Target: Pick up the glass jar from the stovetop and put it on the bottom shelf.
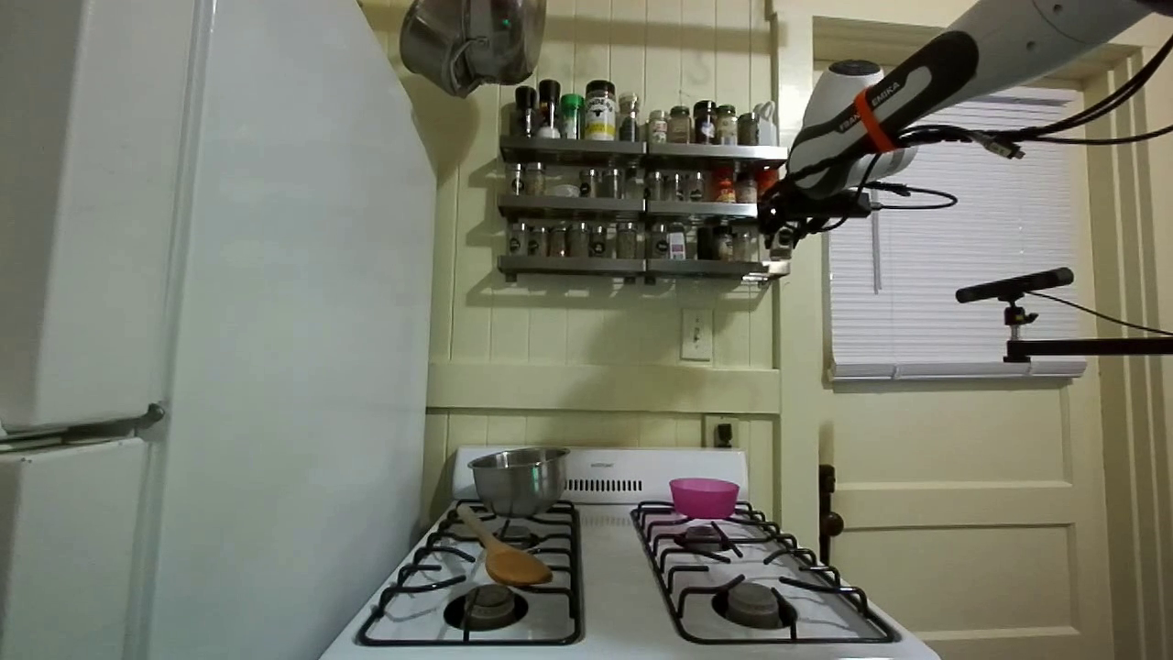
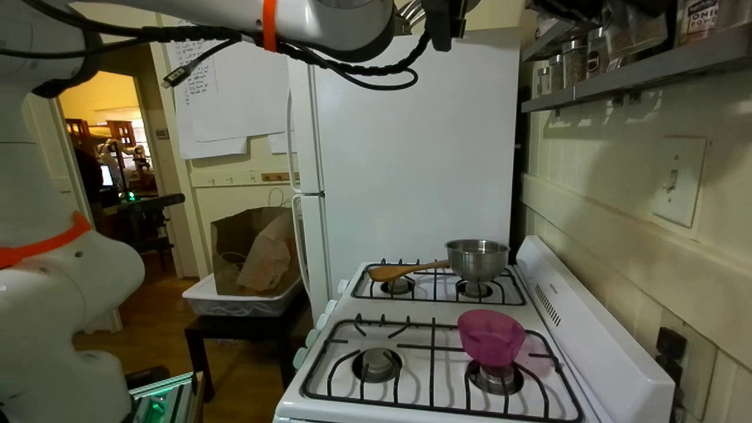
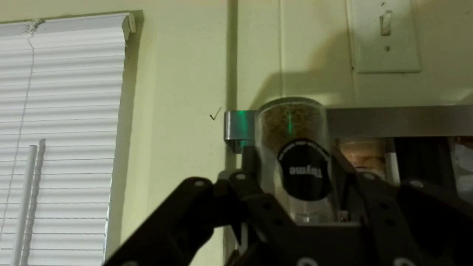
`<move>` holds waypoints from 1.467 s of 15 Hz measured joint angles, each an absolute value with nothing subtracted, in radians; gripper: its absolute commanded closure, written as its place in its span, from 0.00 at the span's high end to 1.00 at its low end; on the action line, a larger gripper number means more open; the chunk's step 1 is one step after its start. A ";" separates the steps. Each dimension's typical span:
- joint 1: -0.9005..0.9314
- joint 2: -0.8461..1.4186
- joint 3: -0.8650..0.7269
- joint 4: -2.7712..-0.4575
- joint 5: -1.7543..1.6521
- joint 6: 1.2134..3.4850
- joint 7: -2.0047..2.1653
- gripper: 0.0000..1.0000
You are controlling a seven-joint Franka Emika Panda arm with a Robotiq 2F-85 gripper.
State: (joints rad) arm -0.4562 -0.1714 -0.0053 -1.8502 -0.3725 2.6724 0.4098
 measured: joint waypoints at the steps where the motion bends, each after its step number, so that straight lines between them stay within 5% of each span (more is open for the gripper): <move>1: -0.458 -0.156 -0.004 -1.829 -0.376 2.673 0.416 0.23; 22: -0.467 0.015 -0.008 -1.644 -0.481 2.693 0.549 0.23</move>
